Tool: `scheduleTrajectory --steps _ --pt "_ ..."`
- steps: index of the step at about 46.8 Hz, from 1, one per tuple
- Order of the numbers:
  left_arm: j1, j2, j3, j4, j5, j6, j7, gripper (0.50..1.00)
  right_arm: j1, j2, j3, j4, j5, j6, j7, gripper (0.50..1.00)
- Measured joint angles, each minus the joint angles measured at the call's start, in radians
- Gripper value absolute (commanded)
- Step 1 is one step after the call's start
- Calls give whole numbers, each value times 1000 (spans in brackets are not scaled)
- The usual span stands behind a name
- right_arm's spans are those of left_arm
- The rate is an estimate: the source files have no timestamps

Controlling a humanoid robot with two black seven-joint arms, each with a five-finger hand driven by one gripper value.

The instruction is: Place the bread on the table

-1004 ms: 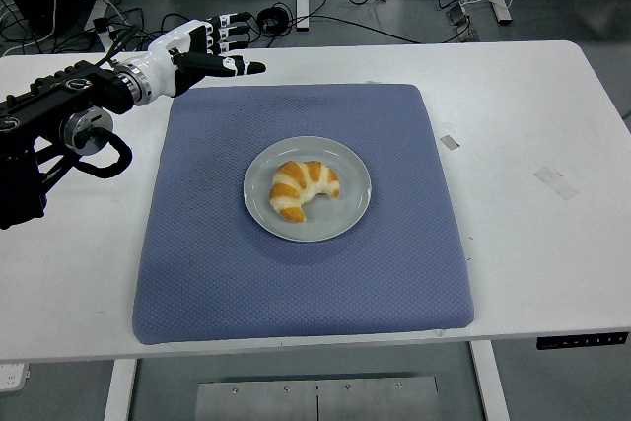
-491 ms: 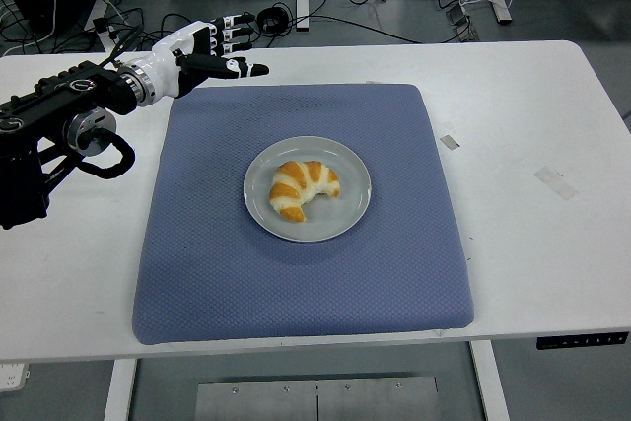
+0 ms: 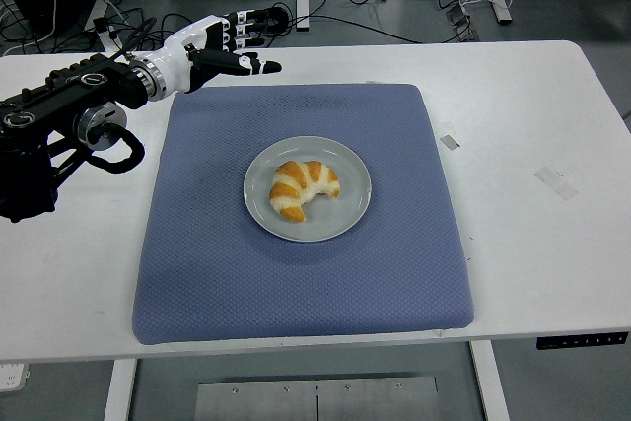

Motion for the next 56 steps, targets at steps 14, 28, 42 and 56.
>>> scheduleTrajectory --steps 14,28,42,56 --pt "-47 0 0 -21 65 -1 0 972 0 0 0 0 0 0 1 1000" --pt "-51 0 0 -22 65 -3 1 972 0 0 0 0 0 -1 0 1000" --pt "-65 10 20 -70 84 -3 0 968 0 0 0 0 0 0 0 1000" --pt "-94 79 74 -238 153 -3 -1 968 0 0 0 0 0 0 1 1000"
